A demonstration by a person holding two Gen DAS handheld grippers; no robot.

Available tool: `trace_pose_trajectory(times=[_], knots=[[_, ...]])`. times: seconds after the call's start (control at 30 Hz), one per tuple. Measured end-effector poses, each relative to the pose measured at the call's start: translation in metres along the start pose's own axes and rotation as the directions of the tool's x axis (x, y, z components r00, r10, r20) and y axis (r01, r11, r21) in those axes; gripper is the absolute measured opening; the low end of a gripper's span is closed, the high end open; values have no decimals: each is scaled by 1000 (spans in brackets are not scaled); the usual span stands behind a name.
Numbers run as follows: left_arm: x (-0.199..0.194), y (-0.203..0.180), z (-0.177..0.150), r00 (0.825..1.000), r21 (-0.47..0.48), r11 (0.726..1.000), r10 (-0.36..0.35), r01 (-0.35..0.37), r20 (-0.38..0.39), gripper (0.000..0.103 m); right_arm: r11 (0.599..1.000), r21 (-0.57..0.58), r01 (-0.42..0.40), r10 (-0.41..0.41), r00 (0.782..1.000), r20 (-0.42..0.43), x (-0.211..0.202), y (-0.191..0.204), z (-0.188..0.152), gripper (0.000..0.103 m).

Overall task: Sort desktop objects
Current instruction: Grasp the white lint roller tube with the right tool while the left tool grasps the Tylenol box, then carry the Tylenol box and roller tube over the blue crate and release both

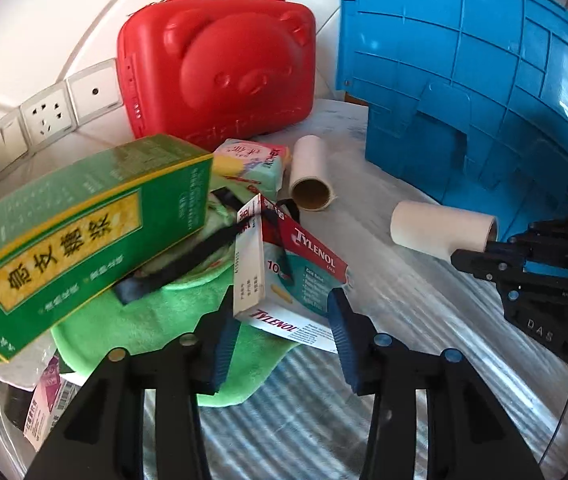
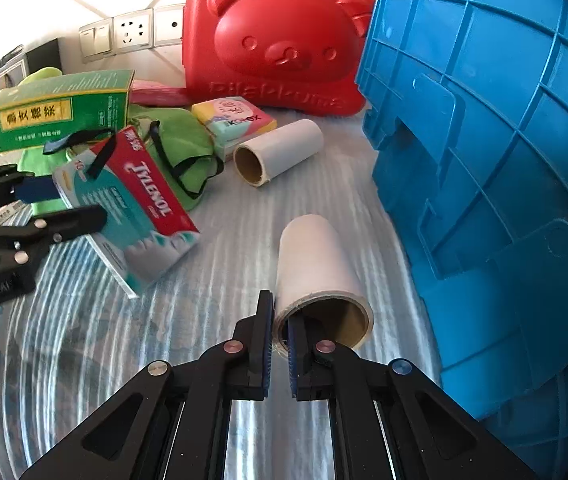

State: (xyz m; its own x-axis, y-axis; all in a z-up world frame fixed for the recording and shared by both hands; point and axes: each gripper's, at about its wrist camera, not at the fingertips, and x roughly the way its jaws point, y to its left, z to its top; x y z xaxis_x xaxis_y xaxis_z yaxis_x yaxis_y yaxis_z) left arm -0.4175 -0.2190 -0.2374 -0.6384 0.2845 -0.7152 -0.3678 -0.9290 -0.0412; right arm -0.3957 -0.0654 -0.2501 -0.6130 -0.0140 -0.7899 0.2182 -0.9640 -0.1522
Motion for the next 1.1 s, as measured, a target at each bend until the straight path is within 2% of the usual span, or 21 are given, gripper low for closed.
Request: trace_pose_trajectory(times=[0.13, 0.27, 0.33, 0.5, 0.53, 0.63, 0.87, 1.0, 1.1], knots=[[-5, -16, -3, 998, 39, 998, -53, 52, 27, 43, 1000, -6, 2, -2, 1000, 3, 0, -1, 0, 6], [6, -23, -8, 996, 51, 995, -87, 86, 5, 43, 1000, 2, 3, -3, 1000, 2, 1, -2, -2, 6], [12, -23, -4, 998, 44, 997, -62, 62, 8, 36, 1000, 4, 4, -4, 1000, 3, 3, -1, -2, 6], [22, -14, 6, 995, -30, 995, -99, 99, 8, 24, 1000, 9, -12, 12, 1000, 1, 16, -4, 2, 7], [19, -18, 7, 996, -9, 996, -88, 88, 16, 18, 1000, 7, -18, 18, 1000, 5, 15, -3, 2, 6], [7, -29, 5, 998, 55, 997, -58, 57, 27, 17, 999, -1, -39, 39, 999, 28, 4, -2, 3, 5], [-52, -42, 8, 994, 72, 997, -43, 36, 98, 17, 998, -35, -55, 58, 994, 92, -48, 8, 7, 5], [-102, -52, 15, 988, 94, 996, -9, -6, 155, 17, 996, -24, -89, 92, 984, 151, -100, 4, 8, 5], [-148, -63, 22, 975, 108, 993, 20, -45, 222, 17, 992, -9, -123, 122, 967, 223, -157, 1, 9, 5]])
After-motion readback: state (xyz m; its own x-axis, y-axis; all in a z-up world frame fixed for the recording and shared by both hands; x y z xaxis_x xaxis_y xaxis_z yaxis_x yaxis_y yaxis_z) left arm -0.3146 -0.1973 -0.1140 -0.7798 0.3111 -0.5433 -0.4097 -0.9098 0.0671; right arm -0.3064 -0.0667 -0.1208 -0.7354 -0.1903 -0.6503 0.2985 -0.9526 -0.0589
